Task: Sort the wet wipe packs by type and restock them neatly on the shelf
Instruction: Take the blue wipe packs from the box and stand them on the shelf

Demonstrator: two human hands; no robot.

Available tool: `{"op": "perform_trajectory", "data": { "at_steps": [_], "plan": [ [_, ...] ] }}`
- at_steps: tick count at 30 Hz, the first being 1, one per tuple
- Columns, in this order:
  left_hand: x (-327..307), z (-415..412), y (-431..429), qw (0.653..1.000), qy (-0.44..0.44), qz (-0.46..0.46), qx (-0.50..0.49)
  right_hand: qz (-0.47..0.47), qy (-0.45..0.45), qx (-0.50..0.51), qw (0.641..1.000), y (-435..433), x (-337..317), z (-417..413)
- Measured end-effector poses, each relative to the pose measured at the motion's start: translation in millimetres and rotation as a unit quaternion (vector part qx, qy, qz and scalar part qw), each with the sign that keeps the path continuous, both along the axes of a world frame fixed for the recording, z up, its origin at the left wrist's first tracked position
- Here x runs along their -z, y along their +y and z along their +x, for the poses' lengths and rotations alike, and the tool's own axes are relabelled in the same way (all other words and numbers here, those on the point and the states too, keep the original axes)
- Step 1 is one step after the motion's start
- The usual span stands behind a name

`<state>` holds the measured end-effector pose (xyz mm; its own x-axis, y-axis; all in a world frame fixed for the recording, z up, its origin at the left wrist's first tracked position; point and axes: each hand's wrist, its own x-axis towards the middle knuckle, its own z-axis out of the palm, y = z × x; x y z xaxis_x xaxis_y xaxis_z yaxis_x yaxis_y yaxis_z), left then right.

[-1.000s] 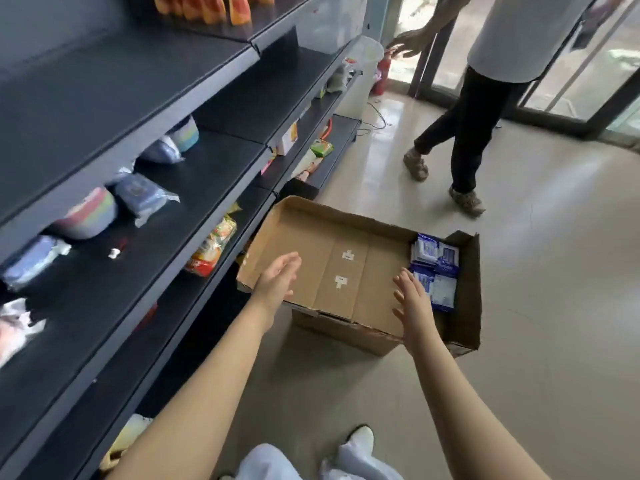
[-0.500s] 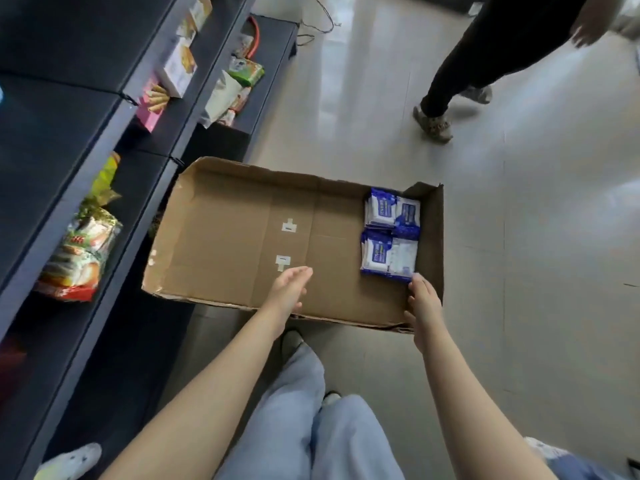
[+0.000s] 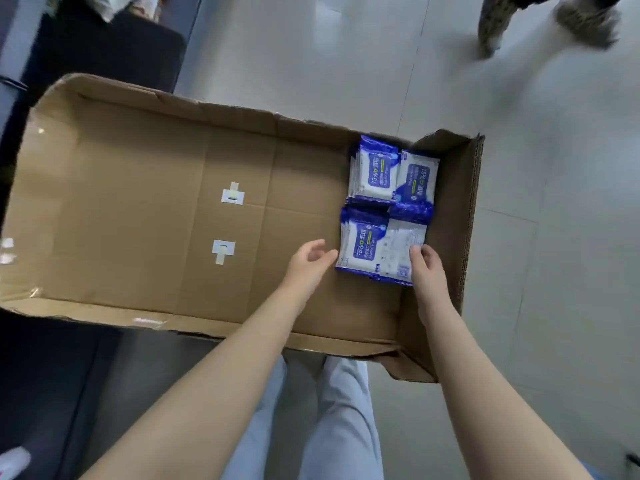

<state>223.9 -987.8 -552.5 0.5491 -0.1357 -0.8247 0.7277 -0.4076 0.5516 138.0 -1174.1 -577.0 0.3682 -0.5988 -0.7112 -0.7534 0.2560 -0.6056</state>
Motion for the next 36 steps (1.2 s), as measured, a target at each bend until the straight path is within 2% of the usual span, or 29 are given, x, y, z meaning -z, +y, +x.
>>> {"op": "perform_trajectory", "data": {
  "at_steps": [5,12,15,23,27,31,36],
  "plan": [
    [36,-2,-40,1.000,0.006,0.008,-0.009,-0.011,0.035,-0.028,0.999,-11,28,1],
    [72,-5,-52,0.995,-0.027,0.086,-0.036,-0.109,0.052,-0.069,0.990,-10,39,2],
    [79,-4,-47,0.994,-0.015,0.105,-0.022,-0.148,0.060,-0.070,0.985,-3,44,1],
    [75,0,-27,0.998,0.001,0.053,-0.045,-0.185,0.068,-0.008,0.980,11,40,2],
    [53,-5,-11,0.997,0.005,0.018,-0.072,-0.207,0.049,0.000,0.977,14,9,-6],
    [1,-9,19,0.994,0.001,-0.013,-0.106,-0.164,-0.019,0.035,0.986,23,-47,-16],
    [-112,-17,67,0.985,-0.035,-0.058,-0.157,0.014,-0.139,0.057,0.989,49,-155,-9]
  ]
}}
